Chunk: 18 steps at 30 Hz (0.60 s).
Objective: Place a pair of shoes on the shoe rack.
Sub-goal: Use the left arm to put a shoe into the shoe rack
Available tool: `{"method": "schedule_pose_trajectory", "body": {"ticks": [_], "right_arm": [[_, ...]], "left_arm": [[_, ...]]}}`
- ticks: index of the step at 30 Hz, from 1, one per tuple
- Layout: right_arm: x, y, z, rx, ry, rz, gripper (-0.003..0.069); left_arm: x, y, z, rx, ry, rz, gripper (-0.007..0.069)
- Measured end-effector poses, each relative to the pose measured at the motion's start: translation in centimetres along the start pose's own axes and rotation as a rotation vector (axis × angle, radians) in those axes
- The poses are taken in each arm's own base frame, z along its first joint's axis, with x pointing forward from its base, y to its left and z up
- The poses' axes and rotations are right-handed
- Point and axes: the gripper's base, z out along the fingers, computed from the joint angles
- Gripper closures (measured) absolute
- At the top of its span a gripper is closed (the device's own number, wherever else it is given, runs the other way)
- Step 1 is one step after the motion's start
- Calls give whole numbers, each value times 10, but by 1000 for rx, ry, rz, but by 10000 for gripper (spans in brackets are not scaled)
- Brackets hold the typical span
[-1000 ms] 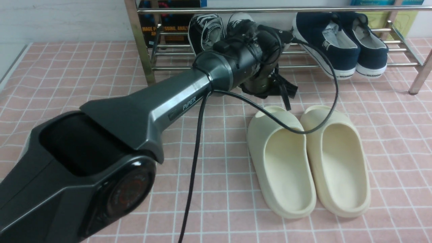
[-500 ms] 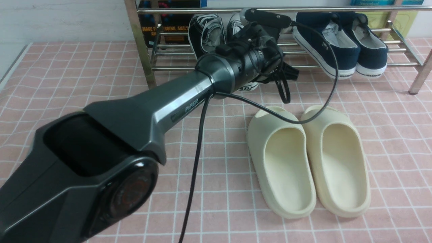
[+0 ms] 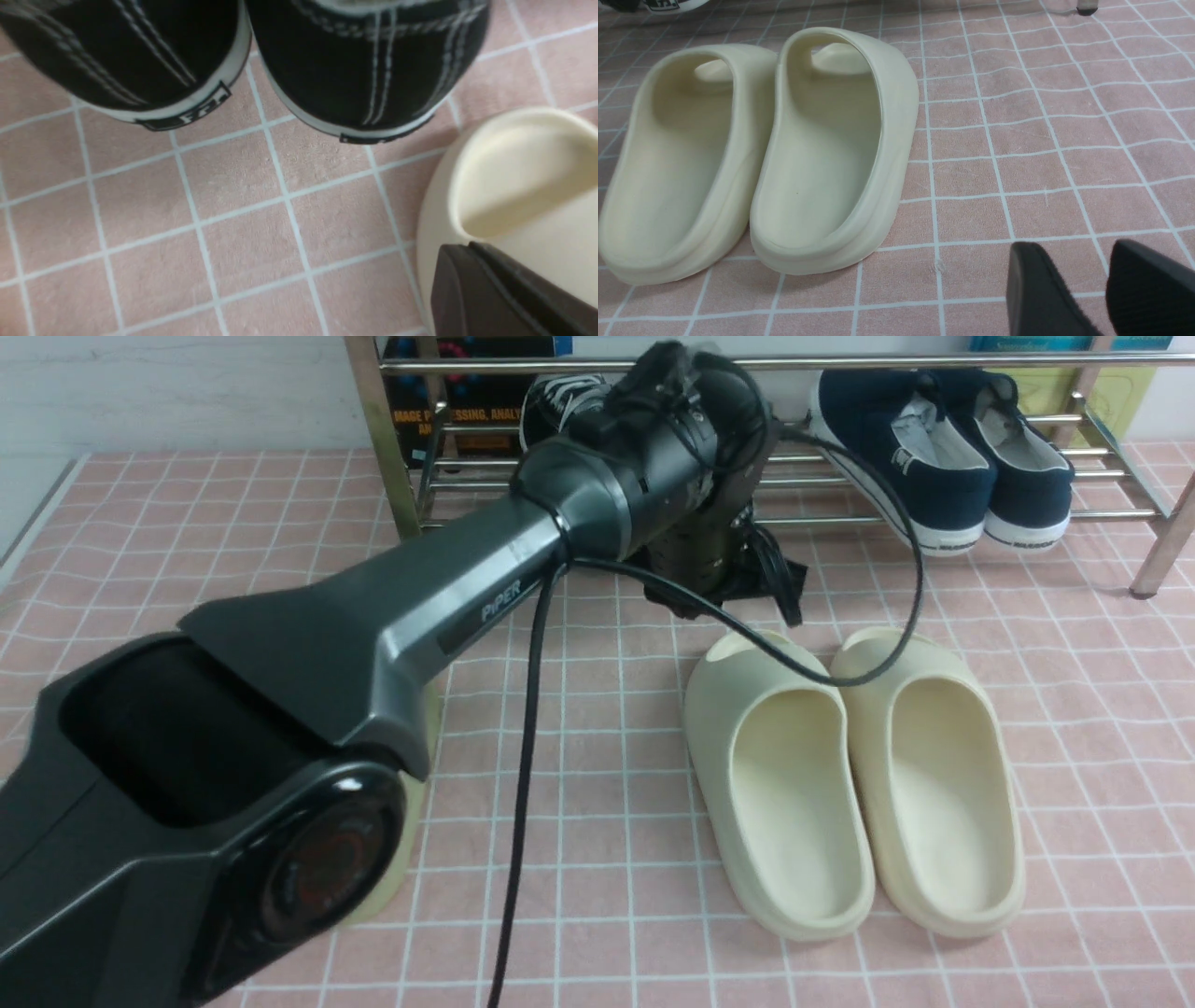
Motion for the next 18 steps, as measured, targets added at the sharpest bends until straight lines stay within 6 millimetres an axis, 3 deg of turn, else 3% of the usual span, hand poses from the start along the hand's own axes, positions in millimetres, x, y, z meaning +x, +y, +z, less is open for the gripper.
{"method": "schedule_pose_trajectory", "body": {"ticks": [5, 18], "right_arm": [[0, 0, 0, 0, 0, 0, 419], [0, 0, 0, 0, 0, 0, 419]], "left_arm": [[4, -3, 24, -15, -30, 13, 604], [-9, -1, 27, -51, -199, 6, 601]]}}
